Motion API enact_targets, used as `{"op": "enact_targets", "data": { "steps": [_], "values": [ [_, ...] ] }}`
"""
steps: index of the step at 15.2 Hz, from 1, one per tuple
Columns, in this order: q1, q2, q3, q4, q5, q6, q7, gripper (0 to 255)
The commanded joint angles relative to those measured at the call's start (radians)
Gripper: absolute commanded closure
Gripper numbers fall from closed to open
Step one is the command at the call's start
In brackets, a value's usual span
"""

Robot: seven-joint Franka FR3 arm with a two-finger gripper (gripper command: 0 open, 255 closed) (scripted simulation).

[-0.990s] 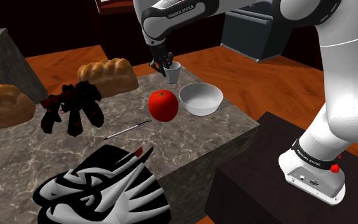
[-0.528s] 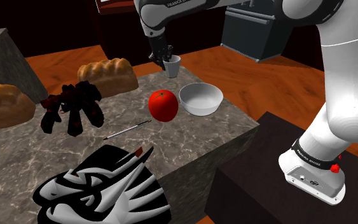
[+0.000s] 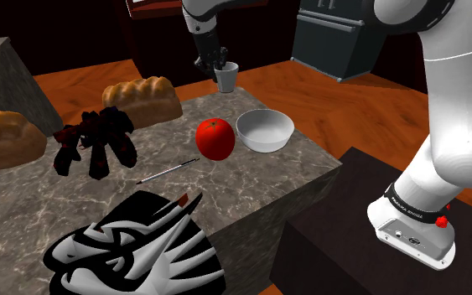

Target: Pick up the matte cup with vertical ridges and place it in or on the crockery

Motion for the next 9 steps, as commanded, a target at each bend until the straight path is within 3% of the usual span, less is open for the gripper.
{"op": "enact_targets", "data": {
  "steps": [1,9],
  "values": [
    [0.003,0.001,0.0,0.032,0.0,-0.03,-0.006,255],
    [0.021,0.029,-0.002,0.184,-0.003,-0.152,-0.029,255]
  ]
}}
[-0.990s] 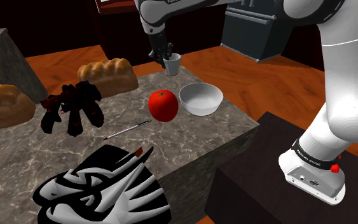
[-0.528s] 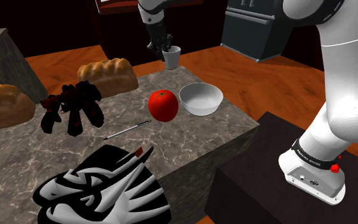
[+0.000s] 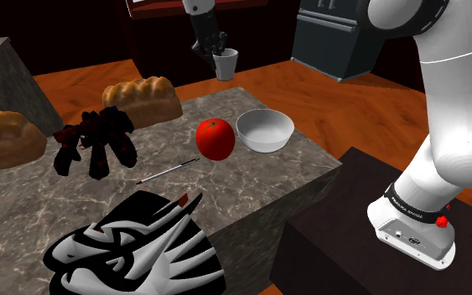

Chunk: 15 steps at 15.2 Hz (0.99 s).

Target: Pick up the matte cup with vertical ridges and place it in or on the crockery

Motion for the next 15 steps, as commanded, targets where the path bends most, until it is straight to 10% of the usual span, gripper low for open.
{"op": "enact_targets", "data": {
  "steps": [1,3,15],
  "values": [
    [0.004,0.004,-0.001,0.035,-0.001,-0.031,-0.006,255],
    [0.008,0.012,-0.002,0.067,-0.002,-0.053,-0.011,255],
    [-0.01,-0.523,0.064,-0.666,0.114,0.135,0.113,255]
  ]
}}
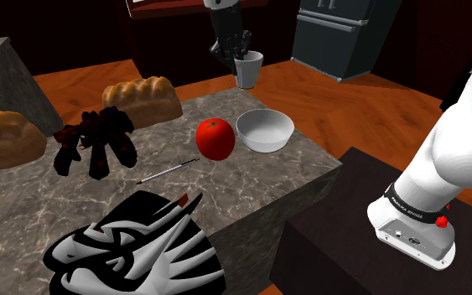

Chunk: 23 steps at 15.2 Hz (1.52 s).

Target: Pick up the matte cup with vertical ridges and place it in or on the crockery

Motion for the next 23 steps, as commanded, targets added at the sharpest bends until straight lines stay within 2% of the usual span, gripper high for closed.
{"op": "enact_targets", "data": {
  "steps": [1,8,23],
  "values": [
    [0.006,-0.074,0.009,-0.085,0.022,0.012,0.017,255],
    [0.045,-0.299,0.042,-0.308,0.1,0.011,0.068,255],
    [0.048,-0.278,0.047,-0.488,0.092,0.21,0.098,255]
  ]
}}
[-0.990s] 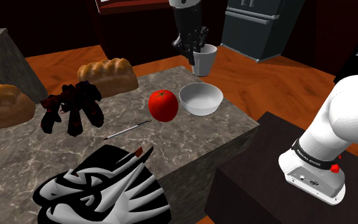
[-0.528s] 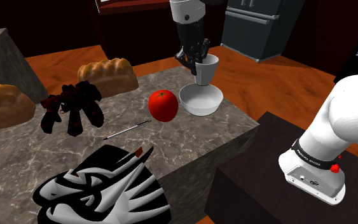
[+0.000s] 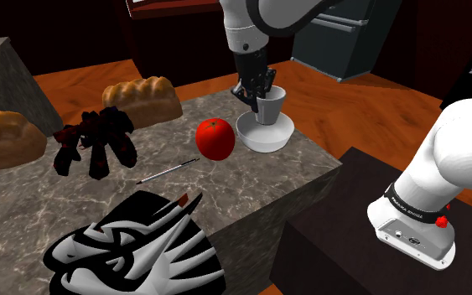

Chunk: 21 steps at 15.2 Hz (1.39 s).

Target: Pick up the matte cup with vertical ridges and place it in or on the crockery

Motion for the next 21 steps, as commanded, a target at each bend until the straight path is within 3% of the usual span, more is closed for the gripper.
{"op": "enact_targets", "data": {
  "steps": [1,10,11,16,21],
  "values": [
    [0.0,0.004,0.0,-0.024,-0.002,0.029,0.004,255],
    [0.0,0.009,0.001,-0.038,-0.004,0.047,0.007,255],
    [0.0,0.009,0.001,-0.038,-0.004,0.047,0.007,0],
    [0.0,0.009,0.001,-0.038,-0.004,0.047,0.007,0],
    [0.005,0.007,0.007,0.087,0.002,-0.08,0.004,0]
  ]
}}
